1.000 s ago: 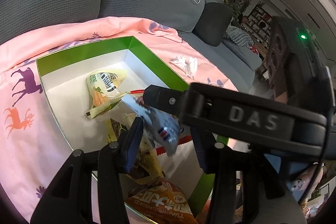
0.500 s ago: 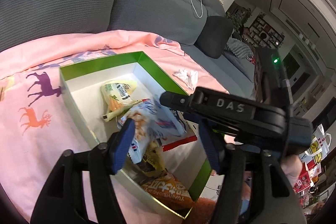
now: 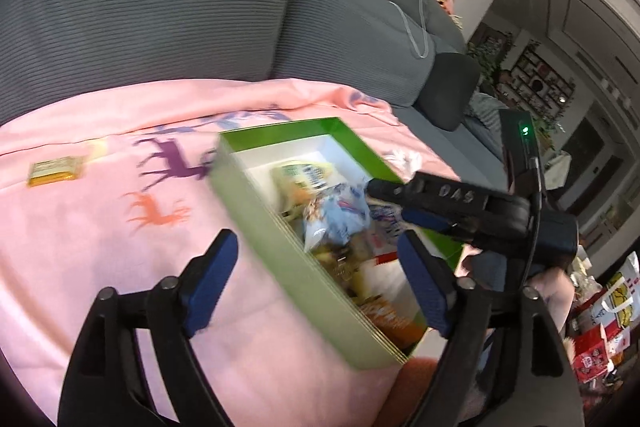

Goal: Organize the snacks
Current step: 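Move the right gripper back to the yellow bar packet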

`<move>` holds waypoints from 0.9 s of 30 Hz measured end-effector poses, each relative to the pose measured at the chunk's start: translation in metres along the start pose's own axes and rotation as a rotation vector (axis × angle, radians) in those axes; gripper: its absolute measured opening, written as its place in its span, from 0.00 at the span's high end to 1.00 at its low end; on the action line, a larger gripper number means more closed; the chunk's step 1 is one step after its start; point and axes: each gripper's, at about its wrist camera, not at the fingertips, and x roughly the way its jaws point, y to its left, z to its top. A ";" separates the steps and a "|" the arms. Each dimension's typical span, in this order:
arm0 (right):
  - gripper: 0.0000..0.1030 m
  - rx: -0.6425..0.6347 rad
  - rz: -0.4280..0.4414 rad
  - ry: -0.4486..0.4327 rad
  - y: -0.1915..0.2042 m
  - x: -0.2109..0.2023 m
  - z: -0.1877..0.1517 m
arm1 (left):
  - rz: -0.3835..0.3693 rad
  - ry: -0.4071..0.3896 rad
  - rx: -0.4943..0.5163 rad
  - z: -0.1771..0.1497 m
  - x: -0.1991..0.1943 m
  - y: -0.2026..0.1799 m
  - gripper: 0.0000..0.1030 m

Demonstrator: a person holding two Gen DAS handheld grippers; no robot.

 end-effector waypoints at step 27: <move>0.18 -0.533 -0.282 -0.129 0.155 0.058 -0.095 | 0.550 -0.091 -0.466 -0.074 -0.105 0.202 0.08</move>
